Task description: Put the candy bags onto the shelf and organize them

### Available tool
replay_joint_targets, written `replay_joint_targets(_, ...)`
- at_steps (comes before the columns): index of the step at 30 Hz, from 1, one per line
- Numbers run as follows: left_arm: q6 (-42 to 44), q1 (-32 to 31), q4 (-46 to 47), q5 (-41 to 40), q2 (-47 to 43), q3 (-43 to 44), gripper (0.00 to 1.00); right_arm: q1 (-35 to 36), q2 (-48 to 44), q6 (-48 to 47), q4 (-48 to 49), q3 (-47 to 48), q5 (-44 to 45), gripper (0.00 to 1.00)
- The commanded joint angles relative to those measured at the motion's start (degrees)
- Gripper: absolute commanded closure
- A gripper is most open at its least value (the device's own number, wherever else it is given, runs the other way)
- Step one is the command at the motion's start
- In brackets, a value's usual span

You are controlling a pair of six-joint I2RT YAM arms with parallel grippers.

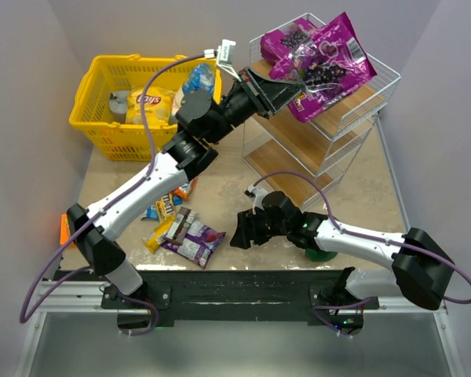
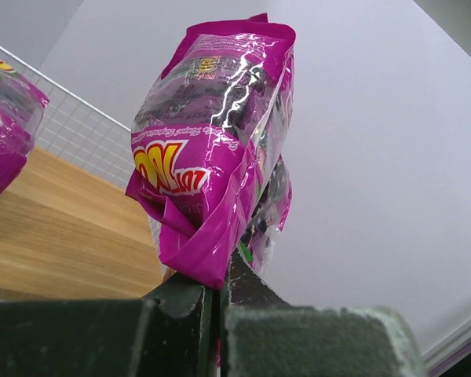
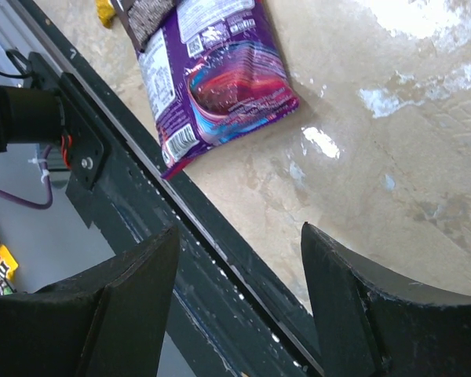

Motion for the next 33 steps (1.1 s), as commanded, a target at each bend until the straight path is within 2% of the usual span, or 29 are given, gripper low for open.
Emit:
replay_joint_targets(1,-3.53,-1.05,11.12,-1.23,4.17,6.85,1.00,0.40,-0.02,0.97,4.04,-0.89,0.66,0.33)
replay_joint_targets(7,-6.16,-1.84,11.21,-0.36,10.59,11.51,1.00,0.40,-0.37,1.58,5.10,-2.03,0.66,0.33)
replay_joint_targets(12,-7.83,-2.01,7.60,0.09,13.85,15.21,0.99,0.49,0.24,2.46,3.61,-1.95,3.02,0.35)
replay_joint_targets(16,-8.36,-1.93,8.13,0.96,14.64,15.04,0.81,0.49,1.65,3.08,3.69,-2.21,3.38,0.36)
replay_joint_targets(17,-8.28,-1.93,8.13,1.05,14.64,14.95,0.71,0.49,1.74,3.25,4.04,-2.30,3.21,0.36)
replay_joint_targets(19,-8.10,-1.93,8.04,1.49,14.29,14.77,0.66,0.57,1.82,3.52,4.48,-2.56,3.12,0.36)
replay_joint_targets(22,-7.14,-1.93,7.69,1.67,13.42,14.33,0.50,0.49,1.91,3.60,4.48,-2.47,3.30,0.36)
replay_joint_targets(25,-5.91,-1.93,7.08,1.58,11.75,12.50,0.44,0.49,2.00,3.78,4.57,-2.56,3.47,0.36)
replay_joint_targets(33,-2.48,-2.01,5.67,-1.23,4.11,1.60,0.38,0.49,2.09,4.66,4.92,-3.09,3.91,0.36)
